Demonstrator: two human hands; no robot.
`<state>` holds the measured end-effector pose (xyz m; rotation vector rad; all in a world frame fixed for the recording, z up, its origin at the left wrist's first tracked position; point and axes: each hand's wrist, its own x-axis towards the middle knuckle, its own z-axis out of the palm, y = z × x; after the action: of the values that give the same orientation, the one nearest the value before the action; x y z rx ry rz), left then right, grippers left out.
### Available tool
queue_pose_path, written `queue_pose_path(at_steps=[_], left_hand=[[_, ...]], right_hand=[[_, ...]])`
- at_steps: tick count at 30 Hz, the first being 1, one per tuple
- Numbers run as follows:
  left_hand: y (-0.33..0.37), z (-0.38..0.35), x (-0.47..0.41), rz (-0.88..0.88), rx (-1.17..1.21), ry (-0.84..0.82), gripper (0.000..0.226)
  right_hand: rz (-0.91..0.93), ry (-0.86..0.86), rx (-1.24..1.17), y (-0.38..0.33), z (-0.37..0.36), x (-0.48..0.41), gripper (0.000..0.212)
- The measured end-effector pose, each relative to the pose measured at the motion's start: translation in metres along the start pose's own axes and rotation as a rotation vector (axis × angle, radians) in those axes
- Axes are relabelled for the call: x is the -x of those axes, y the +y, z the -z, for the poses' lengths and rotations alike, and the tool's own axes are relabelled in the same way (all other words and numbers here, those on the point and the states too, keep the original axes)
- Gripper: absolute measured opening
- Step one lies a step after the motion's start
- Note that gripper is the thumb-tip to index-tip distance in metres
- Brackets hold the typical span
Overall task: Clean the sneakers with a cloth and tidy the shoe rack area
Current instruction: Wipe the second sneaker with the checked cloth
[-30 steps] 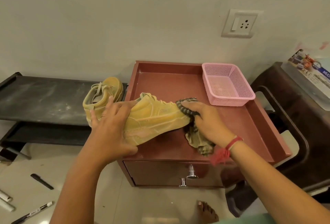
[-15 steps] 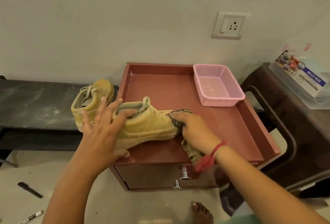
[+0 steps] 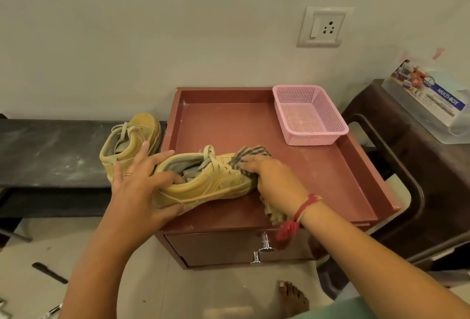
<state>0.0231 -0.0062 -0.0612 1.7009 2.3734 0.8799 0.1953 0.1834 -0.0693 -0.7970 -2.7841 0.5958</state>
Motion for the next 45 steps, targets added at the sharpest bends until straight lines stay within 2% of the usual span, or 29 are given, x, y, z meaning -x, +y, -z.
queue_pose_path(at_steps=[2,5,8,11,12,15,17,19,21,23,25,26,28,31,32,34,36,37,39,41,45], left_hand=[[0.000,0.000,0.000,0.002,-0.001,0.006,0.044],[-0.001,-0.001,0.000,0.001,-0.010,0.026,0.041],[0.001,-0.002,0.002,-0.035,-0.066,0.060,0.036],[0.005,-0.004,0.005,-0.080,-0.149,0.128,0.030],[0.005,-0.004,0.004,-0.082,-0.171,0.153,0.028],[0.003,-0.004,0.002,-0.057,-0.228,0.195,0.029],[0.003,-0.005,0.003,-0.050,-0.245,0.204,0.030],[0.005,-0.007,0.004,-0.054,-0.256,0.221,0.030],[0.005,-0.008,0.005,-0.061,-0.272,0.237,0.030],[0.005,-0.008,0.005,-0.067,-0.298,0.250,0.029],[0.005,-0.009,0.004,-0.073,-0.303,0.259,0.028],[0.005,-0.010,0.004,-0.076,-0.301,0.265,0.027],[0.005,-0.011,0.003,-0.083,-0.308,0.282,0.026],[0.005,-0.012,0.002,-0.080,-0.308,0.291,0.027],[0.005,-0.012,0.002,-0.081,-0.309,0.288,0.028],[0.005,-0.013,0.003,-0.081,-0.309,0.280,0.027],[0.006,-0.013,0.003,-0.079,-0.313,0.275,0.024],[0.006,-0.013,0.003,-0.078,-0.317,0.274,0.024],[0.005,-0.013,0.002,-0.079,-0.317,0.271,0.025],[0.005,-0.013,0.001,-0.077,-0.307,0.262,0.026],[0.004,-0.012,0.001,-0.073,-0.275,0.242,0.030]], right_hand=[[-0.026,-0.002,0.169,0.010,-0.001,-0.005,0.050],[-0.088,0.068,0.211,0.023,0.002,-0.014,0.039],[-0.131,0.141,-0.004,0.023,0.003,-0.015,0.047],[0.002,0.133,-0.203,0.003,0.000,-0.004,0.055],[0.030,0.078,-0.174,0.000,-0.005,-0.001,0.056],[0.041,-0.056,0.122,0.000,-0.016,0.000,0.066],[0.038,-0.006,0.277,0.006,-0.011,-0.006,0.056],[-0.029,0.060,0.329,0.017,-0.004,-0.009,0.049],[-0.102,0.173,0.169,0.026,0.001,-0.011,0.049],[-0.100,0.257,-0.075,0.020,0.002,-0.011,0.054],[-0.007,0.142,-0.129,0.006,-0.002,-0.005,0.059],[0.038,0.054,-0.056,-0.001,-0.006,-0.002,0.062],[0.059,-0.013,0.108,-0.001,-0.014,0.002,0.062],[-0.006,0.032,0.367,0.013,-0.010,-0.005,0.054],[-0.033,0.080,0.388,0.020,-0.008,-0.010,0.057],[-0.089,0.168,0.294,0.031,-0.004,-0.015,0.067],[-0.098,0.225,0.076,0.028,-0.002,-0.012,0.051],[-0.065,0.240,-0.032,0.021,-0.003,-0.008,0.050],[0.005,0.154,-0.097,0.006,-0.008,0.002,0.058],[0.057,0.063,0.032,0.001,-0.016,0.003,0.062],[0.057,0.050,0.294,0.018,-0.009,-0.019,0.046]])
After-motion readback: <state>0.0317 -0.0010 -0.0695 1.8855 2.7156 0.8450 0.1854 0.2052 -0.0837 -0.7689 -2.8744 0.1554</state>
